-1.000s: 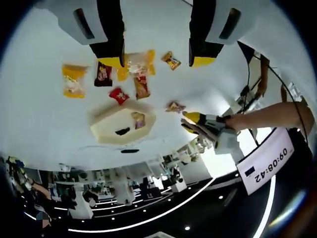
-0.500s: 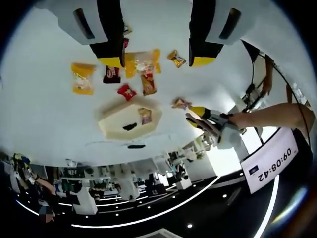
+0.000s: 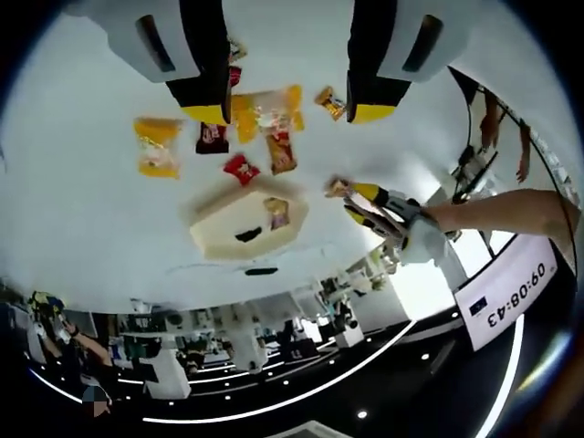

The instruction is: Place the target food into the container with the food tongs after gripping and lifting it, then release it inside without dropping or visibly crushing the food.

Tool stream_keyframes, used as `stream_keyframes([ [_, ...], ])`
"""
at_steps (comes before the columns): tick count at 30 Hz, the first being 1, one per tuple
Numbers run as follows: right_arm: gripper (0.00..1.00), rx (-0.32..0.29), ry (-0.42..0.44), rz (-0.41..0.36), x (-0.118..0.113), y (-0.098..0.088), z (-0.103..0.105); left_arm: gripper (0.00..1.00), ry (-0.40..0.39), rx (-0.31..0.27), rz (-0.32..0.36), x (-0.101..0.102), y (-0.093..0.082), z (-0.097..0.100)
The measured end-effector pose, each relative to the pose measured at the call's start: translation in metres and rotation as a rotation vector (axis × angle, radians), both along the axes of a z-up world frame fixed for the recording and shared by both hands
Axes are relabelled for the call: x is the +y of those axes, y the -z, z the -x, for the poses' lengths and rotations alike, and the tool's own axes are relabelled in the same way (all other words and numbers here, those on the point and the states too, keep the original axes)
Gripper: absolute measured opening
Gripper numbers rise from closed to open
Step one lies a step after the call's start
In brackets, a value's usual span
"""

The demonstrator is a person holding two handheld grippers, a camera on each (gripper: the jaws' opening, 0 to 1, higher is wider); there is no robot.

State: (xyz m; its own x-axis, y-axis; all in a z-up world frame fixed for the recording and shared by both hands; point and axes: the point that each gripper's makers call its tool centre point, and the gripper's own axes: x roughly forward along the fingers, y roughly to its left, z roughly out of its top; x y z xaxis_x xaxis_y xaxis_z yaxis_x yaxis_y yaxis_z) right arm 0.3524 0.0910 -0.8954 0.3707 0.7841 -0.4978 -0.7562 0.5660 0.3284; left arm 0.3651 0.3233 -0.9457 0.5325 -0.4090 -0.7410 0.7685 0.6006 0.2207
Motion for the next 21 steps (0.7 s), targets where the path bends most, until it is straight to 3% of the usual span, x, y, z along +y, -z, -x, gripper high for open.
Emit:
stream_keyframes([
  [3, 0.51, -0.005, -0.002, -0.001, 0.003, 0.000, 0.000, 0.25, 0.038, 0.021, -0.029, -0.002, 0.007, 0.001],
  [5, 0.51, -0.001, -0.003, 0.010, 0.003, 0.004, 0.001, 0.25, 0.031, 0.018, -0.012, -0.004, 0.003, -0.003],
  [8, 0.51, 0.006, 0.005, 0.008, 0.002, 0.005, 0.001, 0.25, -0.002, 0.054, 0.030, -0.002, 0.006, -0.003],
  [13, 0.50, 0.029, 0.003, 0.000, 0.009, 0.009, 0.000, 0.23, -0.126, 0.135, 0.123, 0.001, 0.007, -0.002],
  [16, 0.50, 0.002, -0.018, 0.015, 0.014, 0.009, -0.002, 0.23, -0.140, 0.139, 0.117, 0.002, 0.008, -0.003],
  [18, 0.50, 0.007, -0.024, 0.006, 0.018, 0.009, -0.005, 0.23, -0.191, 0.164, 0.143, 0.002, 0.009, -0.003],
  [21, 0.49, 0.011, -0.033, 0.006, 0.020, 0.010, -0.008, 0.23, -0.207, 0.148, 0.188, 0.004, 0.008, -0.002],
])
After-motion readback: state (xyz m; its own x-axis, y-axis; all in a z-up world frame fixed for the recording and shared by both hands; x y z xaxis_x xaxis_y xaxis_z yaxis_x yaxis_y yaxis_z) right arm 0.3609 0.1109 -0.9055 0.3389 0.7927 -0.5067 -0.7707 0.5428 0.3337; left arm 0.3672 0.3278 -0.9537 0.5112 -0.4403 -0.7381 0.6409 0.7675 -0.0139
